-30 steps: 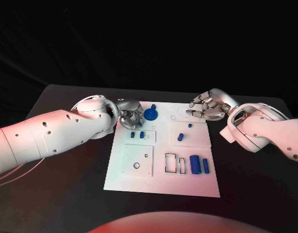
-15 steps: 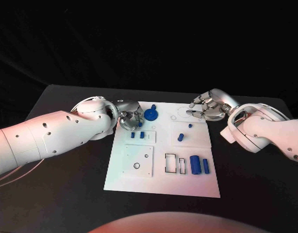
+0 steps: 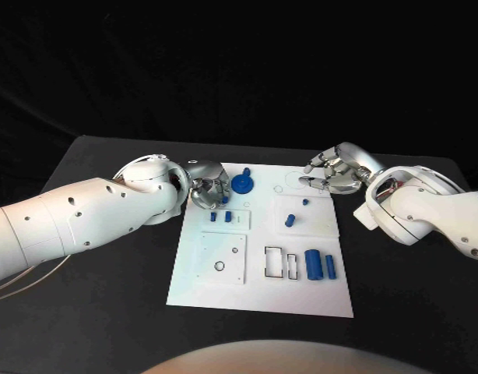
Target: Assemble the parts on the task board
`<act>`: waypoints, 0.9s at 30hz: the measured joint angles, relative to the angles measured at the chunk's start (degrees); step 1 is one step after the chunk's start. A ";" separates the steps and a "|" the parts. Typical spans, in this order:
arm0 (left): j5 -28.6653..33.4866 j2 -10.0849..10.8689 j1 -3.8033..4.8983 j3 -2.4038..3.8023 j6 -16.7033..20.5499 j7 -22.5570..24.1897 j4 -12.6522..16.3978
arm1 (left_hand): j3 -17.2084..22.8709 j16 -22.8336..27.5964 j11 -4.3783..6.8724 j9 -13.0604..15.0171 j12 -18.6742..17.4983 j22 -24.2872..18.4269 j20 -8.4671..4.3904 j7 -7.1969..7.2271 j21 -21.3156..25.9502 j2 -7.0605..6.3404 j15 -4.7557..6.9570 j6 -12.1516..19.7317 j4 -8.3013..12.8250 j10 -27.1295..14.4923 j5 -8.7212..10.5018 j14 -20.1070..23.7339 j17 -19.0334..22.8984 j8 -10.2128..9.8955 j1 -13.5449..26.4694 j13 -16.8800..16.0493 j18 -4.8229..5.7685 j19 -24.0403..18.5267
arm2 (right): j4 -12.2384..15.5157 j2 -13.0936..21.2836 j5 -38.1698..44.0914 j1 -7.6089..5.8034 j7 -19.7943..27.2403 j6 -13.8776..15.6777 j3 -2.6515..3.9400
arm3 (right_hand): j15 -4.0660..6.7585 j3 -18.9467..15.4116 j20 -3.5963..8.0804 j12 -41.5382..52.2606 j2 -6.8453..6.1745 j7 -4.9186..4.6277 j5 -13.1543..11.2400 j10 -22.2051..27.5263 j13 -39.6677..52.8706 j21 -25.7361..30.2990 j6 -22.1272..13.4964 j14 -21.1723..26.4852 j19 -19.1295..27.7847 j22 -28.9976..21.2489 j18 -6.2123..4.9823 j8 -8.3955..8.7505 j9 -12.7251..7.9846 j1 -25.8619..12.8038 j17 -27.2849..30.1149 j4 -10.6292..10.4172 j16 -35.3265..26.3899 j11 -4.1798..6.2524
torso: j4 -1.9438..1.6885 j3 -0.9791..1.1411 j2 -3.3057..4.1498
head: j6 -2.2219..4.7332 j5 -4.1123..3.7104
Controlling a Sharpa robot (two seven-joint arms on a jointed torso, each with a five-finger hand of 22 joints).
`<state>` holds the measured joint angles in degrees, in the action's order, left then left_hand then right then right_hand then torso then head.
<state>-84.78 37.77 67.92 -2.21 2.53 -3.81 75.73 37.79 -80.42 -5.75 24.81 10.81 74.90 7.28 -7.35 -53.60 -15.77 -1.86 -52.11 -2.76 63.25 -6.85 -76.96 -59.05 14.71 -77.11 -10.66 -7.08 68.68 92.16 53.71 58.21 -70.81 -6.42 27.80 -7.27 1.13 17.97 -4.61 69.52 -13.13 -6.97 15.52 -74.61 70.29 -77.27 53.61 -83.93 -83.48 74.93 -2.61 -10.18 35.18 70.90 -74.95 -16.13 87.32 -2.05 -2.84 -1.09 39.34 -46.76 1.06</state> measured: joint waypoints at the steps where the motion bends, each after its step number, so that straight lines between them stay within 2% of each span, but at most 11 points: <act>1: 0.00 0.02 0.00 0.00 0.02 0.00 0.01 | 0.00 0.00 -0.20 0.00 -0.16 0.00 0.11 0.00 0.18 0.00 -0.02 0.00 0.00 -0.20 0.00 0.02 0.07 -0.12 0.00 0.00 0.00 -0.11 | -0.01 0.00 0.00 0.00 0.00 0.00 0.00 | 0.00 0.00 0.00 0.00 0.00 0.00 0.00 0.00 0.00 0.00 0.00 0.00 0.00 0.00 0.00 0.00 0.00 0.00 0.00 0.00 0.00 0.00 | 0.00 0.00 0.00 | 0.01 0.01; 10: 0.33 0.16 -0.04 0.00 0.90 0.42 0.42 | -0.40 0.34 -1.01 0.24 -1.34 0.00 1.23 0.43 1.34 0.22 -0.93 -0.43 0.40 -3.66 0.00 1.33 1.39 -0.12 0.22 0.36 0.00 -1.23 | -0.06 -0.04 0.00 0.00 0.00 0.00 0.00 | 0.00 0.00 0.00 0.00 0.00 0.00 0.00 0.00 0.00 0.00 0.00 0.00 0.00 -0.01 0.00 0.00 0.00 0.00 0.00 0.00 0.00 0.00 | -0.01 0.00 0.01 | 0.12 0.06; 27: 1.34 0.40 -0.07 0.00 2.72 1.53 0.75 | -1.13 0.34 -1.42 0.55 -1.67 0.04 1.42 0.62 1.95 0.39 -1.24 -1.29 0.78 -4.90 0.00 1.64 1.87 -0.11 0.39 0.43 0.00 -1.84 | -0.26 -0.02 0.00 0.05 0.00 0.00 0.00 | 0.00 0.00 0.00 0.00 0.00 0.00 0.00 0.00 -0.10 0.00 0.00 0.00 0.00 -0.02 0.00 0.00 0.04 0.00 0.01 0.00 0.00 0.00 | 0.01 0.03 0.01 | 0.16 0.02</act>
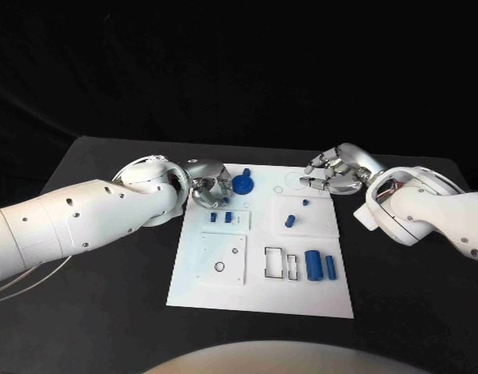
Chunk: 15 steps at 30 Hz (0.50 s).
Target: Assemble the parts on the task board
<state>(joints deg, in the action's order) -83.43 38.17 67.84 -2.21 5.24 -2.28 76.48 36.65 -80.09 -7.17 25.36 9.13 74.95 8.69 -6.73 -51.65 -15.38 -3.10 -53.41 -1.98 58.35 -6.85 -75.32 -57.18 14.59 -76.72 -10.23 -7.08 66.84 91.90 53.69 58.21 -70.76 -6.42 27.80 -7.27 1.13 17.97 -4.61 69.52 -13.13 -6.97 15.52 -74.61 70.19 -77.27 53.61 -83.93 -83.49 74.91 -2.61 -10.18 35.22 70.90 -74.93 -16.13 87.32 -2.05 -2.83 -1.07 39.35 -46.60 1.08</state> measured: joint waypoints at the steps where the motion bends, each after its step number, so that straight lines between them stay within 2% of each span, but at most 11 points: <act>1: 0.03 0.00 0.00 0.00 0.00 0.01 0.00 | 0.00 0.00 0.00 0.00 0.00 0.00 0.00 0.07 0.00 0.06 -0.09 -0.07 0.00 0.00 0.00 0.09 0.01 0.00 0.06 0.00 -0.01 0.00 | -0.01 0.00 0.00 0.00 0.00 0.00 0.00 | 0.00 0.00 0.00 0.00 0.00 0.00 0.00 0.00 0.00 0.00 0.00 0.00 0.00 0.00 0.00 0.00 0.00 0.00 0.00 0.00 0.00 0.00 | 0.00 0.00 0.00 | -0.01 0.00; 8: 0.12 0.00 -0.01 0.00 -0.12 0.03 -0.01 | -0.31 -0.26 0.12 0.48 0.35 0.00 0.22 -0.60 0.00 0.06 0.04 -2.26 0.00 -0.12 -0.27 0.21 0.10 0.83 0.06 -0.07 0.00 -0.21 | -0.07 -0.03 0.00 0.01 0.00 0.00 0.00 | 0.00 0.00 0.00 0.00 0.00 0.00 0.00 0.00 0.00 0.00 0.00 0.00 0.00 0.00 0.00 0.00 0.00 0.00 0.01 0.00 0.00 0.00 | -0.01 -0.01 0.00 | -0.04 0.04; 11: 0.15 0.01 -0.01 0.00 -0.22 0.03 -0.02 | -0.31 -0.49 0.20 0.69 0.80 -0.01 0.22 -1.15 0.00 0.70 0.12 -3.35 0.00 -0.20 -0.27 0.30 0.22 1.27 -0.12 -0.11 0.00 -0.21 | -0.09 -0.04 0.00 0.01 -0.02 0.00 0.00 | 0.00 0.00 0.00 0.00 0.00 0.00 0.00 0.00 0.00 0.00 0.00 0.00 0.00 -0.01 0.00 0.00 -0.01 0.00 0.01 0.00 0.00 0.00 | -0.01 -0.01 0.00 | -0.05 0.04; 15: 0.19 0.03 0.01 0.04 -0.29 0.03 -0.02 | -0.47 -0.49 0.41 0.88 0.80 -0.01 0.01 -1.45 0.00 0.70 0.33 -4.09 0.16 -0.41 -0.27 0.50 0.50 1.34 -0.11 -0.11 0.00 -0.42 | -0.11 -0.05 0.00 0.02 -0.03 0.00 0.00 | 0.00 0.00 0.00 0.00 0.00 0.00 0.00 0.00 0.00 0.00 0.00 0.00 0.00 -0.01 0.00 0.00 -0.01 0.00 0.01 0.00 0.00 0.00 | -0.01 -0.01 0.00 | -0.05 0.08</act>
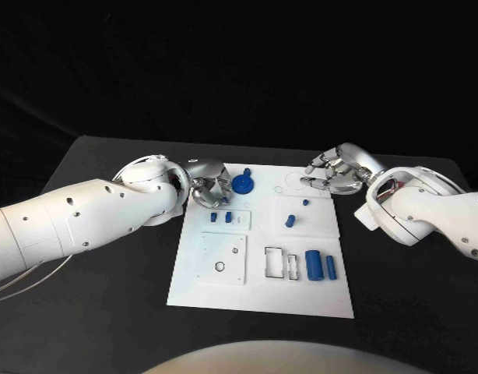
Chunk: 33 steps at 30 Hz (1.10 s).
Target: Assemble the parts on the task board
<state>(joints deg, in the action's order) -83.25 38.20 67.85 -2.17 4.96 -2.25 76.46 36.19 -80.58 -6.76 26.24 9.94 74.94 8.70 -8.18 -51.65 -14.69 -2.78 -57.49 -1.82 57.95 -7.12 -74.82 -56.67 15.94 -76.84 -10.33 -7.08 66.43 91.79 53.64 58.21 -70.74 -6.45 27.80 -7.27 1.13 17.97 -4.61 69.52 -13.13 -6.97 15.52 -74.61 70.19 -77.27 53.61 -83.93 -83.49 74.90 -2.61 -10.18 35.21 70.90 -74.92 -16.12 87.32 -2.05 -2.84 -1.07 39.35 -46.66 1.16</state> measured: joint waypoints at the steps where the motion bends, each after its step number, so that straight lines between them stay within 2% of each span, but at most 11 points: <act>1: 0.01 0.00 0.01 0.00 -0.01 0.00 0.00 | 0.00 0.00 0.00 0.02 0.00 0.00 0.00 0.00 0.00 0.00 0.00 0.00 0.00 0.00 0.00 0.00 0.10 0.17 0.00 0.00 0.00 0.00 | -0.01 0.00 0.00 0.00 0.00 0.00 0.00 | 0.00 0.00 0.00 0.00 0.00 0.00 0.00 0.00 0.00 0.00 0.00 0.00 0.00 0.00 0.00 0.00 0.00 0.00 0.00 0.00 0.00 0.00 | 0.00 -0.01 0.00 | 0.00 0.00; 15: 0.11 0.04 0.02 0.00 -0.10 -0.02 -0.05 | 0.00 0.00 0.00 0.02 0.27 -0.01 0.00 0.00 0.00 0.00 0.00 0.01 0.00 0.00 0.00 0.00 0.22 0.16 0.00 0.00 0.00 0.00 | -0.07 0.00 -0.01 0.02 -0.04 0.00 0.00 | 0.00 0.00 0.00 0.00 0.00 0.00 0.00 0.00 0.00 0.00 0.00 0.00 0.00 0.04 0.00 0.00 0.10 0.00 0.01 0.00 0.00 0.00 | 0.03 0.01 -0.01 | 0.04 0.08; 20: 0.25 0.04 0.00 -0.03 -0.33 -0.02 -0.11 | -0.15 -0.33 -0.31 -0.98 0.70 -0.01 0.31 1.49 0.00 0.00 -0.42 3.80 -0.16 -0.31 0.00 0.42 0.76 -2.68 0.00 0.00 0.00 -0.31 | -0.09 0.00 -0.01 0.03 -0.04 0.00 0.00 | 0.00 0.00 0.00 0.00 0.00 0.00 0.00 0.00 0.00 0.00 0.00 0.00 0.00 0.04 0.00 0.00 0.10 0.00 0.01 0.00 0.00 0.00 | 0.03 0.03 0.00 | 0.05 0.04; 33: 0.85 0.04 -0.02 -0.04 -0.70 -0.02 -0.27 | -0.47 -0.34 -0.52 -1.31 0.70 -0.02 0.31 1.55 0.00 -0.26 -0.42 4.68 -0.16 -0.52 0.00 0.42 1.10 -3.34 0.25 0.01 0.00 -0.30 | -0.29 -0.10 -0.05 0.04 -0.04 0.00 0.00 | 0.22 0.00 0.00 0.00 0.00 0.00 0.00 0.00 -0.24 0.29 0.00 -0.22 0.00 0.03 0.00 0.00 0.15 0.00 0.01 0.00 0.00 0.00 | 0.03 0.04 -0.01 | -0.05 0.02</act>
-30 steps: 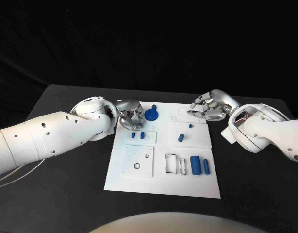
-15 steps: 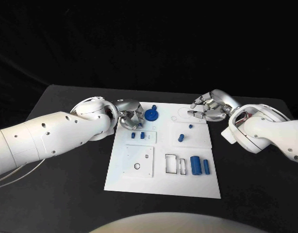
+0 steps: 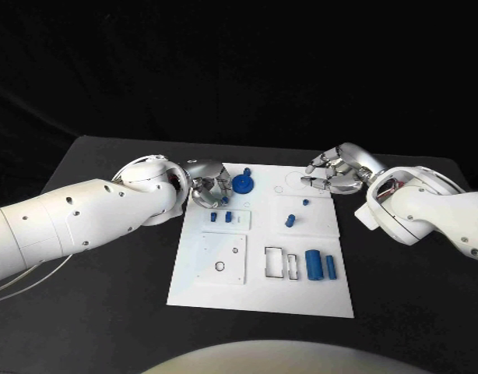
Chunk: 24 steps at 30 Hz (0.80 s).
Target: Assemble the parts on the task board
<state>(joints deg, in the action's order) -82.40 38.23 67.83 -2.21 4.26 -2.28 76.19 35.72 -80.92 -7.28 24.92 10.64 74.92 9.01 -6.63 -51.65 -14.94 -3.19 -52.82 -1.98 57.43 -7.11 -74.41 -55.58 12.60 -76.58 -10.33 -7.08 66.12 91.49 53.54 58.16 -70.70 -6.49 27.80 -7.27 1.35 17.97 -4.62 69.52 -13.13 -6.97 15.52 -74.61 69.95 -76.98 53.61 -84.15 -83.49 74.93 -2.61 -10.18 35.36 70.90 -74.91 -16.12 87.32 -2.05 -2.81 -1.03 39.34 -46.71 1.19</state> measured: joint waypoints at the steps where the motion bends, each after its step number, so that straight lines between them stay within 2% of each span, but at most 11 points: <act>1: 0.04 0.00 0.00 0.00 0.00 0.00 -0.01 | 0.00 0.00 0.00 0.00 0.00 0.00 0.00 0.00 0.00 0.00 0.00 0.00 0.00 0.00 0.00 0.00 0.00 0.00 0.00 0.00 0.00 0.00 | -0.01 -0.01 0.00 0.01 0.00 0.00 0.00 | 0.00 0.00 0.00 0.00 0.00 0.00 0.00 0.00 0.00 0.00 0.00 0.00 0.00 0.00 0.00 0.00 0.00 0.00 0.00 0.00 0.00 0.00 | 0.00 0.00 -0.01 | -0.01 0.00; 7: 0.37 0.18 -0.05 0.00 0.22 0.23 0.12 | -0.20 0.00 -0.12 -0.05 0.00 0.00 0.18 -0.13 0.00 -0.09 -0.05 0.32 0.00 -0.12 -0.09 0.05 0.07 -0.34 0.09 0.02 0.00 -0.18 | -0.23 -0.05 -0.02 0.02 0.00 -0.01 0.00 | 0.00 0.00 0.00 -1.01 0.00 0.00 0.00 0.09 -0.77 0.32 0.00 0.00 0.00 0.00 0.00 0.00 0.02 0.00 0.00 0.00 -0.12 -0.09 | -0.01 -0.01 -0.02 | 0.08 0.04; 9: 0.67 0.50 -0.11 0.00 0.64 0.59 0.45 | -1.72 0.00 -0.41 -0.26 0.00 0.00 0.37 0.07 0.28 -0.54 -0.41 0.94 -0.29 -1.48 -0.81 0.41 0.47 -0.76 0.54 0.28 0.00 -0.37 | -0.49 -0.04 -0.02 0.02 0.00 -0.03 0.00 | 0.00 0.58 -0.05 -6.03 -0.18 0.12 0.00 3.86 -5.31 1.31 -0.14 0.00 0.58 -0.01 0.01 0.00 0.29 0.18 0.00 0.09 -0.66 -0.31 | -0.01 -0.02 -0.02 | 0.15 0.06; 12: 1.40 1.06 -0.20 0.00 1.61 1.34 1.04 | -5.48 0.05 -0.70 -0.65 -0.04 -0.01 0.80 0.30 1.59 -0.20 -0.78 1.74 -1.14 -2.99 -2.13 1.30 2.12 -1.56 0.99 0.76 -0.01 -1.17 | -0.84 -0.03 -0.03 0.03 0.00 -0.09 0.00 | 0.00 2.66 -0.21 -22.22 -0.70 0.13 -0.25 14.21 -19.26 3.80 -0.67 0.00 1.88 -0.01 -0.11 0.00 0.98 1.47 0.01 0.35 -3.59 -0.46 | 0.01 -0.03 -0.04 | 0.27 0.07; 14: 2.79 1.71 -0.27 0.05 2.90 2.40 1.63 | -10.28 1.08 -1.11 -1.02 -0.23 -0.01 1.17 0.30 3.75 0.94 -1.02 1.73 -2.37 -4.25 -2.89 3.31 5.74 -2.07 -0.04 1.21 -0.36 -2.41 | -1.17 -0.01 -0.03 0.03 0.00 -0.16 0.00 | 0.00 3.64 -0.32 -26.61 -1.08 0.12 -0.60 16.18 -22.55 4.66 -0.68 0.00 2.18 -0.01 -0.88 0.00 1.19 1.87 0.01 0.47 -4.95 -0.72 | 0.01 -0.05 -0.04 | 0.31 0.04; 15: 3.78 2.02 -0.30 0.13 3.57 2.99 1.89 | -12.77 1.24 -1.17 -1.26 -0.22 -0.01 1.42 0.30 4.38 1.60 -1.08 1.73 -3.31 -4.65 -3.06 3.72 6.73 -2.23 -0.70 1.40 -0.60 -2.69 | -1.32 0.00 -0.02 0.03 0.00 -0.19 0.00 | 0.00 4.44 -0.41 -29.65 -1.23 -0.12 -0.82 16.83 -25.00 5.03 -0.71 0.00 2.27 -0.01 -0.90 0.00 1.35 2.44 0.01 0.58 -5.72 -0.91 | 0.01 -0.06 -0.05 | 0.34 0.01; 17: 6.61 2.70 -0.33 0.43 4.99 4.38 2.42 | -17.74 2.38 -1.54 -1.74 -0.10 -0.01 1.57 0.30 7.40 2.96 -1.46 1.73 -6.14 -5.47 -3.56 6.04 10.77 -2.66 -2.07 1.84 -0.91 -4.48 | -1.60 0.03 0.08 0.03 0.00 -0.29 0.00 | -0.58 6.36 -0.61 -36.89 -1.89 -0.66 -1.25 16.57 -31.39 5.45 -1.00 0.11 2.47 -0.01 -0.90 0.13 1.59 3.10 0.01 1.10 -6.43 -1.47 | 0.00 -0.06 -0.08 | 0.42 -0.04; 18: 9.29 3.25 -0.33 0.71 6.00 5.47 2.85 | -19.39 3.62 -1.64 -1.93 0.31 -0.01 1.74 0.03 8.84 3.48 -1.61 1.64 -7.52 -5.73 -3.76 8.26 14.55 -2.72 -3.11 2.01 -0.90 -5.26 | -1.78 0.05 0.20 0.03 0.01 -0.40 0.00 | -0.74 6.95 -0.61 -39.42 -2.11 -0.84 -1.68 16.38 -33.65 5.45 -0.82 0.12 2.47 -0.01 -0.90 0.29 1.59 3.33 0.01 1.56 -6.43 -1.65 | 0.00 -0.06 -0.09 | 0.48 -0.05; 21: 17.74 4.89 -0.30 1.29 8.19 8.22 4.09 | -20.50 4.04 -1.64 -2.12 1.07 -0.01 1.83 -1.00 9.60 3.88 -1.72 1.12 -9.24 -5.73 -4.02 8.92 16.14 -2.72 -3.89 2.04 -0.90 -5.34 | -2.24 0.06 0.87 0.03 0.04 -0.94 0.00 | -1.15 8.15 -1.14 -43.98 -2.62 -1.18 -2.85 16.36 -37.70 5.87 -0.50 0.12 2.56 -0.01 -0.90 0.57 1.30 3.83 0.01 2.76 -6.65 -2.07 | 0.00 -0.03 -0.12 | 0.64 -0.06; 22: 20.55 5.40 -0.29 1.43 8.70 8.95 4.45 | -20.62 4.18 -1.61 -2.12 1.35 -0.01 1.76 -1.46 10.47 3.88 -1.67 0.79 -9.94 -5.55 -4.14 9.19 16.97 -2.72 -3.89 2.04 -1.50 -6.03 | -2.38 0.06 1.25 0.03 0.04 -1.16 0.00 | -1.14 8.65 -1.14 -45.36 -2.89 -1.37 -2.88 16.35 -38.92 5.87 -0.30 0.13 2.56 -0.02 -0.90 0.56 1.08 4.10 0.01 3.25 -6.65 -2.08 | 0.01 -0.04 -0.12 | 0.69 -0.07; 24: 26.43 6.38 -0.27 1.66 9.58 10.32 5.05 | -20.45 5.62 -1.28 -2.13 1.85 -0.01 1.69 -1.96 13.51 4.27 -1.45 0.29 -10.86 -4.91 -4.40 11.61 20.97 -2.72 -4.29 2.04 -1.78 -7.91 | -2.63 0.05 2.24 0.03 0.05 -1.68 0.00 | -1.15 9.55 -1.14 -47.75 -3.24 -1.66 -2.88 16.48 -40.95 6.07 -0.01 0.12 2.56 -0.02 -0.90 0.57 0.68 4.45 0.01 4.16 -6.65 -2.35 | 0.01 -0.03 -0.13 | 0.81 -0.07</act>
<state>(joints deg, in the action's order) -55.96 44.61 67.56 -0.56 13.85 8.05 81.24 15.27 -75.30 -8.55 22.80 12.49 74.91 10.70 -8.60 -38.14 -10.67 -4.64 -52.53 -12.84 52.52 -11.51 -62.80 -34.60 9.88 -80.87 -8.28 -8.85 58.21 88.87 53.59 60.39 -70.67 -6.45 26.12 -7.27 0.20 27.52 -5.76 21.77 -16.37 -8.63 12.63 -58.13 29.00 -70.91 53.60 -84.02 -80.93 74.92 -3.51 -9.62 36.03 75.35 -74.91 -11.97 80.67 -4.40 -2.80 -1.05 39.21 -45.90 1.12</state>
